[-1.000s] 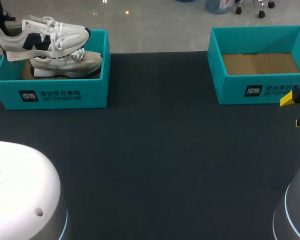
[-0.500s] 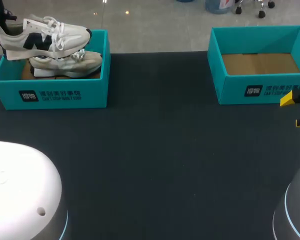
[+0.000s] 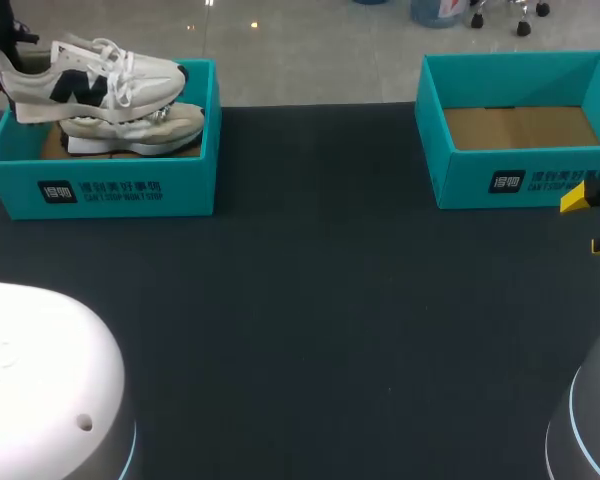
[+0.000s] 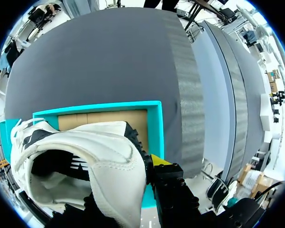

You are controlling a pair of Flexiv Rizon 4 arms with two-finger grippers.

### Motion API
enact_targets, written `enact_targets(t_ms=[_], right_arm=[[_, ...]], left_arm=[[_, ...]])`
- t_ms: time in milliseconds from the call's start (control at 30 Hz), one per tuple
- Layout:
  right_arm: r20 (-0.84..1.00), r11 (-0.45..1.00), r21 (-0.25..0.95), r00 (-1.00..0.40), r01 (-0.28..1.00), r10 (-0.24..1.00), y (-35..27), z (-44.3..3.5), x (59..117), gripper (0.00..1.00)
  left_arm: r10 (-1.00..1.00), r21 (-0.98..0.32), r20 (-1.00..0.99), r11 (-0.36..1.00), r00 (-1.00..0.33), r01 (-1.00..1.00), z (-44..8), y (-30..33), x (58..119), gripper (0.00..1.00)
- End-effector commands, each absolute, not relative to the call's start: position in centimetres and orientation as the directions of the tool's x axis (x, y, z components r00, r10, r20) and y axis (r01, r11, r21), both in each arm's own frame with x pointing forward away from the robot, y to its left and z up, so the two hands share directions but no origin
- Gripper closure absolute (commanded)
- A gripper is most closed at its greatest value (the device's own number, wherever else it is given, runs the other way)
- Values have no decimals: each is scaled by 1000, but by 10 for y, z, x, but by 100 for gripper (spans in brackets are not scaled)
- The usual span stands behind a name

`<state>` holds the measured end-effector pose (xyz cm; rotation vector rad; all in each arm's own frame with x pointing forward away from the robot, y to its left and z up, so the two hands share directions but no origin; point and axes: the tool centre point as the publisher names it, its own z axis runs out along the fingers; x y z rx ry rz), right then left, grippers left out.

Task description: Take the shoe out of the shoebox, open the shoe tongue, remove and reinsert the insole, then place the shoe into the shoebox

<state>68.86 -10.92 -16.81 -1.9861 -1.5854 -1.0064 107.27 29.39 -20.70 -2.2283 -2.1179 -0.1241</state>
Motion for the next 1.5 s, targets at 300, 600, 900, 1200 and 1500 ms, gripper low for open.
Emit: enact_targets(t_ms=[300, 600, 900, 1200, 1500], right_arm=[[742, -275, 122, 97, 954, 664, -109, -168, 687, 0], [742, -275, 122, 97, 954, 664, -109, -168, 687, 0], [742, -275, 122, 97, 954, 664, -109, -168, 687, 0], [742, -275, 122, 97, 954, 664, -109, -168, 687, 0], [742, -275, 122, 97, 954, 664, -109, -168, 687, 0]], left_arm=[[992, 42, 118, -42, 37, 998, -173, 248, 1012, 100], [994, 5, 86, -74, 74, 997, -164, 212, 986, 100], [995, -4, 66, -76, 76, 997, -156, 177, 959, 100], [996, -15, 71, -43, 44, 999, -157, 141, 933, 100], [994, -12, 105, -31, 32, 999, -165, 82, 906, 100]])
